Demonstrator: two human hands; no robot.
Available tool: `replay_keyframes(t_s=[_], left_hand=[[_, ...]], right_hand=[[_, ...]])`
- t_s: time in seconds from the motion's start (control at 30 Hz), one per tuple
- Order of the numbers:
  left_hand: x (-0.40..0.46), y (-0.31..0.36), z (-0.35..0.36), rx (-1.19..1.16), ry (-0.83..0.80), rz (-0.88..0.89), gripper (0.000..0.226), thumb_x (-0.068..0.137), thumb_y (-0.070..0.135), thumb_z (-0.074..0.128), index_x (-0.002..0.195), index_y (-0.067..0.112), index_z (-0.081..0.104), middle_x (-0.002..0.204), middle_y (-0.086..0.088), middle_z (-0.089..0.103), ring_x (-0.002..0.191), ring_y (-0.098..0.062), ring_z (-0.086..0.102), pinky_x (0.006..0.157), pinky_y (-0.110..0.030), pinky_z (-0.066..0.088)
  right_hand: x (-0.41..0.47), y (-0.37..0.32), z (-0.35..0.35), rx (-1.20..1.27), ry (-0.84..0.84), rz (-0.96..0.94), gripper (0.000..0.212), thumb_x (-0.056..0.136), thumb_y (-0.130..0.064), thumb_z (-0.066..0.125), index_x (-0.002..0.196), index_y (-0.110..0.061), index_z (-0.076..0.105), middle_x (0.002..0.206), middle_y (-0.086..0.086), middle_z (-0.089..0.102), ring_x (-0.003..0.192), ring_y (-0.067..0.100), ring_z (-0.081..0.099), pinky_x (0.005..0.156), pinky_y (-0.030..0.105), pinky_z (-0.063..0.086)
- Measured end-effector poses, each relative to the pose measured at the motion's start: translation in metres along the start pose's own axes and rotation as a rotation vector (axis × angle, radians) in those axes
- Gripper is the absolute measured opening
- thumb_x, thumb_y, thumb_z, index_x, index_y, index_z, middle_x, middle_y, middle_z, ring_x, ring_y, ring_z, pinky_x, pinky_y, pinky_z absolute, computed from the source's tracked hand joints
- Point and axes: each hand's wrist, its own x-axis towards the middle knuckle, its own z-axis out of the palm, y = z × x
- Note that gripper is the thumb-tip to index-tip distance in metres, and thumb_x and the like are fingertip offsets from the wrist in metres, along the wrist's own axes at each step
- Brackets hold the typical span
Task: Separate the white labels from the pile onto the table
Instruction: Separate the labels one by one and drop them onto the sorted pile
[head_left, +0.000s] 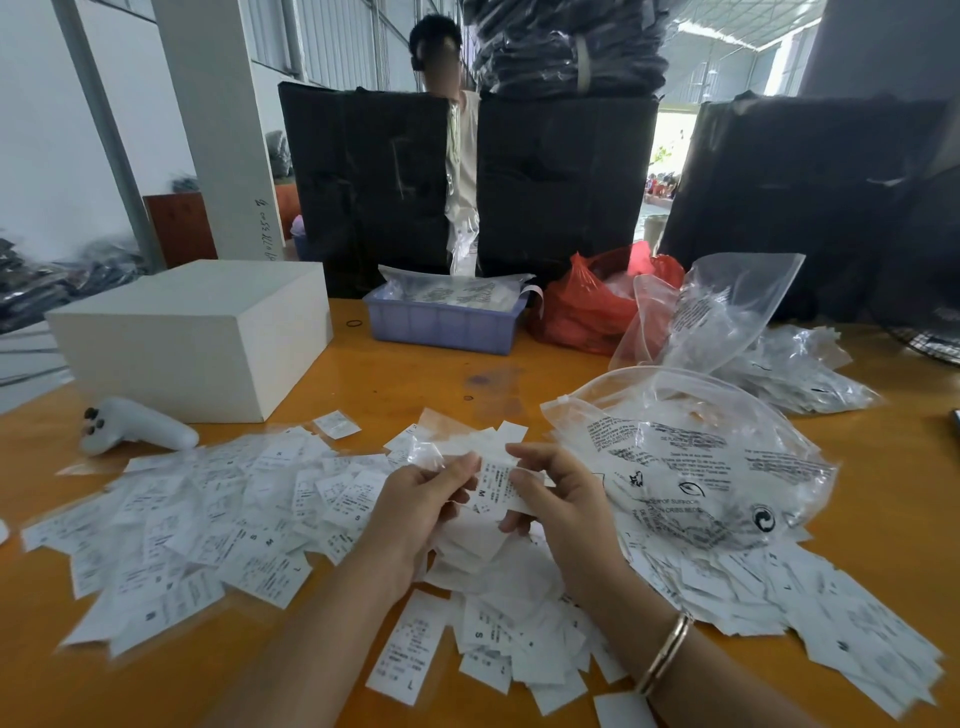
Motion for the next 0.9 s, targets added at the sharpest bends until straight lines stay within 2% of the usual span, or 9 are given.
replay_keyframes(t_s=[0.1, 0.23, 0.37, 0.53, 0.63, 0.73, 0.9], left_hand=[[-0.0016, -0.0003, 0.0002, 0.051, -0.026, 0.009, 0.044, 0.053, 0.051, 0.076, 0.069, 0.01, 0.074, 0.059, 0.002, 0.061, 0.058, -0.011, 0.05, 0.065, -0.027, 0.043], [-0.0027, 0.0003, 0.0017, 0.108, -0.053, 0.011, 0.05, 0.054, 0.052, 0.074, 0.075, 0.007, 0.075, 0.058, 0.002, 0.061, 0.056, -0.009, 0.053, 0.067, -0.028, 0.045], [-0.0033, 0.0018, 0.0011, 0.082, -0.054, 0.023, 0.043, 0.054, 0.05, 0.074, 0.067, 0.009, 0.072, 0.057, 0.001, 0.061, 0.054, -0.007, 0.053, 0.066, -0.027, 0.043], [-0.0035, 0.0003, 0.0007, 0.135, -0.118, 0.009, 0.023, 0.075, 0.035, 0.074, 0.066, 0.014, 0.074, 0.058, 0.005, 0.064, 0.055, -0.003, 0.055, 0.063, -0.022, 0.044], [-0.0045, 0.0008, 0.0006, 0.173, -0.184, 0.026, 0.023, 0.082, 0.03, 0.07, 0.062, 0.019, 0.075, 0.061, 0.005, 0.066, 0.056, -0.001, 0.056, 0.055, -0.014, 0.045], [-0.0065, 0.0033, 0.0005, 0.222, -0.253, 0.03, 0.024, 0.085, 0.029, 0.066, 0.064, 0.022, 0.075, 0.066, 0.005, 0.068, 0.06, 0.0, 0.057, 0.058, -0.013, 0.045], [-0.0085, 0.0042, 0.0011, 0.291, -0.26, 0.006, 0.025, 0.084, 0.036, 0.067, 0.063, 0.024, 0.074, 0.063, 0.01, 0.066, 0.06, 0.001, 0.056, 0.062, -0.016, 0.041]], right_hand=[[0.0, -0.001, -0.0009, -0.013, -0.007, -0.003, 0.026, 0.091, 0.0, 0.056, 0.095, -0.024, 0.067, 0.075, -0.017, 0.06, 0.05, 0.02, 0.064, 0.045, 0.025, 0.047], [-0.0003, -0.0024, -0.0018, -0.026, -0.002, -0.015, 0.029, 0.091, -0.001, 0.057, 0.092, -0.027, 0.068, 0.077, -0.017, 0.06, 0.051, 0.02, 0.064, 0.046, 0.027, 0.049], [0.0004, -0.0027, -0.003, -0.035, 0.018, -0.033, 0.03, 0.091, -0.003, 0.057, 0.091, -0.03, 0.068, 0.078, -0.015, 0.061, 0.051, 0.022, 0.064, 0.049, 0.028, 0.051], [0.0009, -0.0025, -0.003, -0.02, 0.047, -0.051, 0.027, 0.091, -0.003, 0.058, 0.09, -0.028, 0.068, 0.08, -0.013, 0.064, 0.054, 0.021, 0.066, 0.054, 0.027, 0.054], [0.0017, -0.002, -0.0031, 0.002, 0.085, -0.056, 0.02, 0.091, -0.002, 0.058, 0.09, -0.021, 0.065, 0.077, -0.002, 0.068, 0.056, 0.022, 0.067, 0.053, 0.024, 0.052], [0.0026, -0.0023, -0.0034, 0.026, 0.115, -0.066, 0.016, 0.09, 0.001, 0.058, 0.087, -0.014, 0.063, 0.074, 0.002, 0.068, 0.055, 0.023, 0.067, 0.05, 0.022, 0.05], [0.0018, 0.0003, 0.0008, -0.097, 0.081, -0.103, 0.019, 0.088, 0.0, 0.061, 0.086, -0.018, 0.064, 0.064, -0.007, 0.06, 0.052, 0.007, 0.058, 0.049, 0.017, 0.046]])
